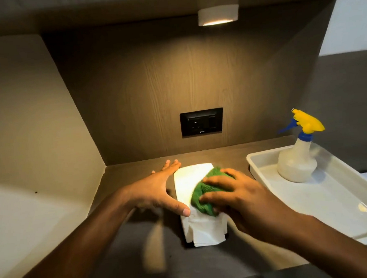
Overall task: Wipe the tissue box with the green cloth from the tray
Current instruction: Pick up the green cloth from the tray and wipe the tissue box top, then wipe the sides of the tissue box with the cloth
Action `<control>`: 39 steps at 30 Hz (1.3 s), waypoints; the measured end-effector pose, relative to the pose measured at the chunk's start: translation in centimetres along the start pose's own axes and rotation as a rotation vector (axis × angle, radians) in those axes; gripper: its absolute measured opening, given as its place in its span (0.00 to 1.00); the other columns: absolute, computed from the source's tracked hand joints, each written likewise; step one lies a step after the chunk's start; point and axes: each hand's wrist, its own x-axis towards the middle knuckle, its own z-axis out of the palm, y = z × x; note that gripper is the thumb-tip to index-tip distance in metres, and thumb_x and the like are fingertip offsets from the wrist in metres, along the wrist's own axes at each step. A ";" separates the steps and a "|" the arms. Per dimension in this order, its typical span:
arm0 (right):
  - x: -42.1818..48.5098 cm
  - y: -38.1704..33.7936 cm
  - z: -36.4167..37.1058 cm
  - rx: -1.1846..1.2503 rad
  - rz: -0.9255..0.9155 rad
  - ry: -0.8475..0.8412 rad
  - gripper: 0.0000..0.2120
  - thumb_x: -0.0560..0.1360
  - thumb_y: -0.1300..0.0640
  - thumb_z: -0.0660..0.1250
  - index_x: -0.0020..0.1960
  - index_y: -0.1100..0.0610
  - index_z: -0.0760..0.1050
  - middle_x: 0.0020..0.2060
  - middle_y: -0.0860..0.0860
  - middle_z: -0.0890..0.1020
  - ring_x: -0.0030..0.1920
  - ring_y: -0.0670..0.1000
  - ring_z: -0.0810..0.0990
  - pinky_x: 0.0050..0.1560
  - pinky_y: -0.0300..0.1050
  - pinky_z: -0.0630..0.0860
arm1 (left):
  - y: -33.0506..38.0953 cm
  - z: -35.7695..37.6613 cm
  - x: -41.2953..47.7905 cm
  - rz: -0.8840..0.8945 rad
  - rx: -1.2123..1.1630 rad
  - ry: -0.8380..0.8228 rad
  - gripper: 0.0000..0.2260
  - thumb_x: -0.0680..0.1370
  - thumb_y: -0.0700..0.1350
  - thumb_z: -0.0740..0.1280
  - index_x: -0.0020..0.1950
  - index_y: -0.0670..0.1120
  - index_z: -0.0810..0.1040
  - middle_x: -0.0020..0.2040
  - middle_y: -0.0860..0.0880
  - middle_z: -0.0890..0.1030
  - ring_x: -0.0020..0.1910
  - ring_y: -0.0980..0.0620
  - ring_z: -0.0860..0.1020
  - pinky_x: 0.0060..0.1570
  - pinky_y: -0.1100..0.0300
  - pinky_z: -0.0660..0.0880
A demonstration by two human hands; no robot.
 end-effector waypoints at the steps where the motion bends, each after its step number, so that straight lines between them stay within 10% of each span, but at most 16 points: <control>1: -1.3 0.2 -0.2 -0.005 -0.023 -0.015 0.23 0.72 0.54 0.72 0.64 0.39 0.72 0.70 0.44 0.72 0.72 0.58 0.67 0.63 0.61 0.75 | 0.3 -0.2 -0.1 -0.014 0.017 -0.019 0.59 0.57 0.65 0.77 0.76 0.59 0.42 0.79 0.53 0.38 0.76 0.44 0.37 0.74 0.40 0.40; 7: -6.7 4.4 -1.4 0.114 0.153 -0.059 0.21 0.75 0.54 0.66 0.64 0.37 0.72 0.72 0.39 0.67 0.71 0.46 0.66 0.70 0.42 0.65 | 5.1 -1.5 0.3 -0.092 0.392 -0.124 0.57 0.61 0.68 0.72 0.76 0.54 0.38 0.79 0.52 0.38 0.76 0.49 0.36 0.73 0.45 0.36; 13: -8.3 6.0 0.5 0.811 0.353 0.269 0.17 0.73 0.57 0.71 0.56 0.39 0.80 0.61 0.38 0.78 0.62 0.35 0.74 0.62 0.30 0.69 | 9.7 0.1 2.3 -0.082 0.452 -0.139 0.54 0.60 0.59 0.78 0.75 0.54 0.46 0.70 0.51 0.61 0.69 0.46 0.63 0.71 0.47 0.63; 18: -8.0 4.2 4.5 1.331 0.471 0.414 0.14 0.73 0.58 0.70 0.57 0.44 0.81 0.57 0.39 0.82 0.59 0.38 0.78 0.53 0.31 0.76 | 10.3 -0.5 1.7 -0.086 0.561 -0.230 0.54 0.57 0.51 0.80 0.71 0.63 0.47 0.65 0.55 0.62 0.66 0.50 0.62 0.69 0.43 0.66; 21: -7.3 3.0 6.8 1.547 0.620 0.477 0.14 0.73 0.55 0.69 0.59 0.48 0.80 0.54 0.44 0.84 0.56 0.47 0.82 0.52 0.45 0.82 | 10.1 -0.4 1.3 -0.083 0.578 -0.304 0.55 0.61 0.51 0.78 0.72 0.65 0.40 0.76 0.58 0.52 0.76 0.48 0.48 0.74 0.41 0.51; 25: -6.0 2.2 8.3 1.582 0.719 0.511 0.11 0.76 0.53 0.66 0.56 0.41 0.76 0.54 0.45 0.82 0.56 0.49 0.81 0.55 0.54 0.81 | 9.8 -0.3 0.9 -0.121 0.159 -0.206 0.38 0.68 0.65 0.63 0.72 0.68 0.45 0.75 0.65 0.44 0.76 0.55 0.46 0.74 0.50 0.48; 28: -4.6 2.4 8.1 1.529 0.695 0.587 0.13 0.78 0.54 0.63 0.59 0.40 0.74 0.56 0.45 0.81 0.58 0.48 0.80 0.58 0.52 0.80 | 8.5 2.2 1.2 0.016 0.264 0.109 0.27 0.77 0.59 0.51 0.75 0.58 0.50 0.77 0.60 0.48 0.76 0.60 0.46 0.76 0.49 0.45; 39: -0.8 -0.8 9.0 1.069 0.547 0.495 0.21 0.79 0.40 0.52 0.71 0.32 0.55 0.76 0.39 0.57 0.72 0.41 0.59 0.73 0.56 0.61 | 5.7 4.4 2.4 0.200 0.423 0.328 0.25 0.80 0.52 0.47 0.77 0.50 0.51 0.79 0.53 0.52 0.77 0.60 0.48 0.76 0.53 0.48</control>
